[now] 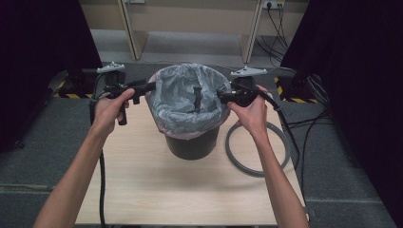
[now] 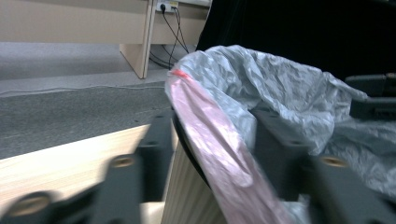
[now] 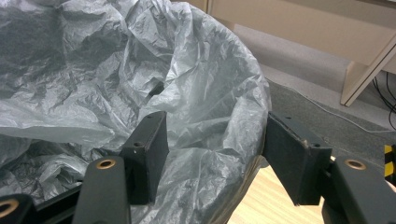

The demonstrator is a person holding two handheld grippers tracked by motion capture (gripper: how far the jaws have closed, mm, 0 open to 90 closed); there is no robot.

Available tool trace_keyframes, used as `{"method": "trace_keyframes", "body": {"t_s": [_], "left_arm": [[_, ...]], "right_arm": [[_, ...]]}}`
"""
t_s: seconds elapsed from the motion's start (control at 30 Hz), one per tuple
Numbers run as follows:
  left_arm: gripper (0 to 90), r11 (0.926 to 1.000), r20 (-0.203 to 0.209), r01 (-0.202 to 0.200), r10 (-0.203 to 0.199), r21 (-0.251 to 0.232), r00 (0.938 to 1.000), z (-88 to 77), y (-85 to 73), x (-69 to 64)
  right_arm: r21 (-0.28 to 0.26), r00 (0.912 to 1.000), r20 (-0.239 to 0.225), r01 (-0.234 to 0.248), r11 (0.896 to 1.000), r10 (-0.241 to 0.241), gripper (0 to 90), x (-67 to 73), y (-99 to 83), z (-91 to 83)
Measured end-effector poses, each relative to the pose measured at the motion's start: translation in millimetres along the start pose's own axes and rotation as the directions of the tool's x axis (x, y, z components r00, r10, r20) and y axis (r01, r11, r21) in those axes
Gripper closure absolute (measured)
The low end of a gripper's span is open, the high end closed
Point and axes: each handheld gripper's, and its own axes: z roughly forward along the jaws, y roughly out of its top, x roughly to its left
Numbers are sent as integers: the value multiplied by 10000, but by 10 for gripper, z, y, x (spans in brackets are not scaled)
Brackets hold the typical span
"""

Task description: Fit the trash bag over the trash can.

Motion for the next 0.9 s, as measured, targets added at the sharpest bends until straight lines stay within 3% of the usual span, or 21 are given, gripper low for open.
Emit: {"method": "trace_keyframes", "body": {"t_s": [0.07, 0.2, 0.43, 0.5, 0.57, 0.7, 0.8, 0.9], "left_arm": [[665, 10000, 125, 31, -30, -78, 9999, -7, -9, 25], [881, 9993, -111, -210, 207, -310, 9997, -42, -64, 92], [896, 9988, -635, -434, 447, 219, 9970, 27, -304, 255], [896, 9992, -605, -312, 327, 260, 9976, 68, -389, 292], [896, 9987, -633, -339, 362, 367, 9973, 100, -451, 301], [896, 9931, -984, -799, 882, 855, 9912, 207, -613, 290], [896, 9929, -1005, -730, 823, 937, 9915, 280, -747, 295], [896, 9884, -1041, -942, 1067, 1189, 9888, 355, -901, 280]], "right_arm": [[8, 10000, -1, 48, 10000, -48, 402, 15, -5, 13], [92, 9998, 121, 168, 9998, -169, 397, 30, -16, 44], [157, 9998, 112, 174, 9997, -176, 408, 19, -13, 52], [189, 9998, 115, 178, 9997, -181, 409, 15, -10, 60], [257, 9997, 158, 200, 9995, -204, 408, 16, -12, 76], [370, 9992, 251, 288, 9989, -297, 412, 23, -20, 104], [383, 9992, 284, 274, 9989, -285, 414, 25, -21, 103], [411, 9990, 301, 315, 9987, -327, 415, 25, -25, 103]]}}
